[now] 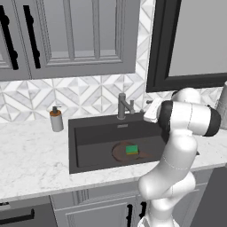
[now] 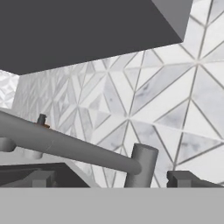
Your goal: Pick the pan and sponge and place them into the sink. Then turn on the water.
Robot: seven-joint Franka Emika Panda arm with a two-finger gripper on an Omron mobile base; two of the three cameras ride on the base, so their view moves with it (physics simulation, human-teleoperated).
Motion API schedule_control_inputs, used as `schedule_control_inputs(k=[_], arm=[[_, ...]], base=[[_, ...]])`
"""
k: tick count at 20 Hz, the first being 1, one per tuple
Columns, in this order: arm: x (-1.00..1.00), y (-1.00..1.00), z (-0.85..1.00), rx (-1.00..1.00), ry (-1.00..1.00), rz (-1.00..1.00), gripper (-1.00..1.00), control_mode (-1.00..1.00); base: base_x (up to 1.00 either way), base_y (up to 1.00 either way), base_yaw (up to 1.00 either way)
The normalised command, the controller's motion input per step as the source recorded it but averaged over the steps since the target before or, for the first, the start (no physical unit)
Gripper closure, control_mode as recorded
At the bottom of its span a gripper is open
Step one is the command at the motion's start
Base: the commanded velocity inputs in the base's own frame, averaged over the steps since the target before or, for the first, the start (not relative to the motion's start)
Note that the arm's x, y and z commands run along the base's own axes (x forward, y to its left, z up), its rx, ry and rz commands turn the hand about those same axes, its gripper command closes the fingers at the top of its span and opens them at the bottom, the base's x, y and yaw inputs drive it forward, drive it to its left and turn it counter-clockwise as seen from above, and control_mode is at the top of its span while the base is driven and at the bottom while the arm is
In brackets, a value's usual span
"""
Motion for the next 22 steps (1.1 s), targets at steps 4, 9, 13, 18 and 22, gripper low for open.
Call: schedule_control_inputs(k=[4, 9, 13, 18, 22], arm=[[0.03, 0.00, 0.00, 0.02, 0.00, 0.00, -1.00, -1.00], [0.04, 0.09, 0.00, 0.01, 0.00, 0.00, -1.00, -1.00], [0.14, 0.05, -0.01, 0.02, 0.00, 0.00, -1.00, -1.00], [0.12, 0.07, 0.00, 0.01, 0.00, 0.00, -1.00, -1.00], [0.15, 0.01, -0.07, 0.01, 0.02, -0.03, -1.00, -1.00]], base=[[0.00, 0.00, 0.00], [0.00, 0.00, 0.00], [0.00, 0.00, 0.00], [0.00, 0.00, 0.00], [0.00, 0.00, 0.00]])
